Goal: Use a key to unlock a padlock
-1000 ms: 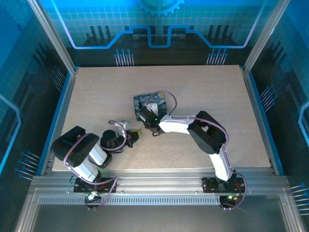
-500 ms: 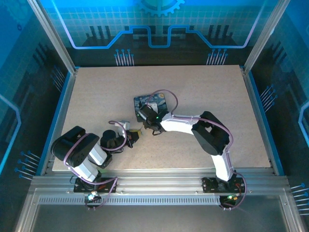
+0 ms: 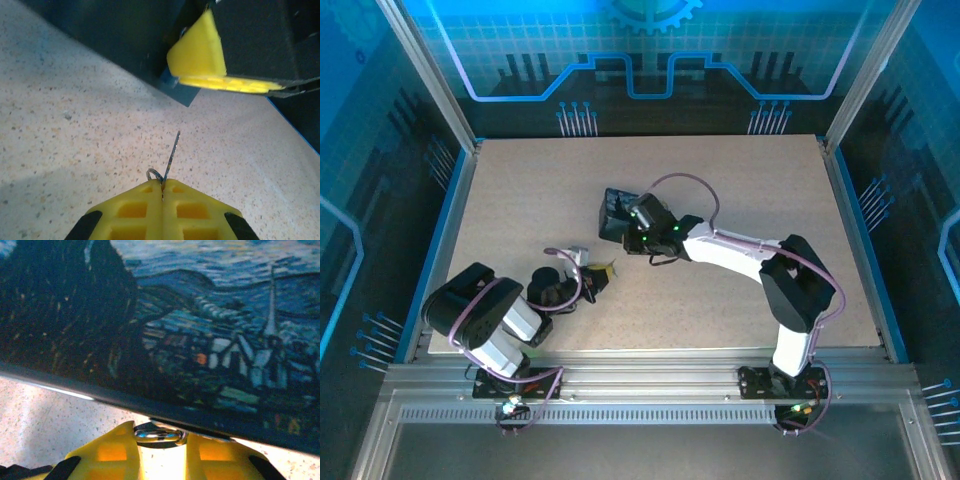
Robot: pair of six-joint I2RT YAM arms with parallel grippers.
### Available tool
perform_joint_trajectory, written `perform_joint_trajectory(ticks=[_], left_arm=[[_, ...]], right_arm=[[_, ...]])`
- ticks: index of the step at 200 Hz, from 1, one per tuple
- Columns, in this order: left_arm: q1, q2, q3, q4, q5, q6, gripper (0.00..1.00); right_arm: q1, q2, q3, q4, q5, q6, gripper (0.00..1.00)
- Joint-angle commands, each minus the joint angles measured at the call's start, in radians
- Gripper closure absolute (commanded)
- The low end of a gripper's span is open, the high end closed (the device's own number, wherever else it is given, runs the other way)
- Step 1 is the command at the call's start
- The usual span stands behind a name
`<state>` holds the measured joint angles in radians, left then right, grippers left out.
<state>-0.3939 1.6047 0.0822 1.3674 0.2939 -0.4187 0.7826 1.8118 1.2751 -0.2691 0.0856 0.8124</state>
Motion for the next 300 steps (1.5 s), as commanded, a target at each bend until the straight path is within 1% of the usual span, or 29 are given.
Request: perform_joint_trajectory(ticks=[1, 46, 94, 165, 261, 300], left_arm=[[-0.008, -0.017, 0.034, 0.023, 0.019, 0.022, 1.0], [-0.024, 0.015, 0.083, 0.032, 0.041, 0.026, 1.0], [-0.026, 0.035, 0.108, 0.032, 0.096, 0.015, 1.0], [-0.026, 0.09, 0.125, 0.032, 0.154, 0.032, 1.0], [0.002, 0.116, 0.147, 0.032, 0.18, 0.064, 1.0], [0.008, 0.113, 0.143, 0.032, 0.173, 0.077, 1.0]], right_arm=[[-0.012, -0.049, -0.018, 0.047, -0.095, 0.04, 0.91], [-0.039, -0.08, -0.078, 0.121, -0.19, 0.118, 0.91], [-0.068, -0.125, -0.14, 0.177, -0.226, 0.167, 0.91], [-0.1, -0.134, -0.178, 0.254, -0.333, 0.234, 0.91], [-0.124, -0.151, -0.203, 0.283, -0.388, 0.264, 0.91], [-0.133, -0.156, -0.209, 0.292, -0.408, 0.274, 0.91]])
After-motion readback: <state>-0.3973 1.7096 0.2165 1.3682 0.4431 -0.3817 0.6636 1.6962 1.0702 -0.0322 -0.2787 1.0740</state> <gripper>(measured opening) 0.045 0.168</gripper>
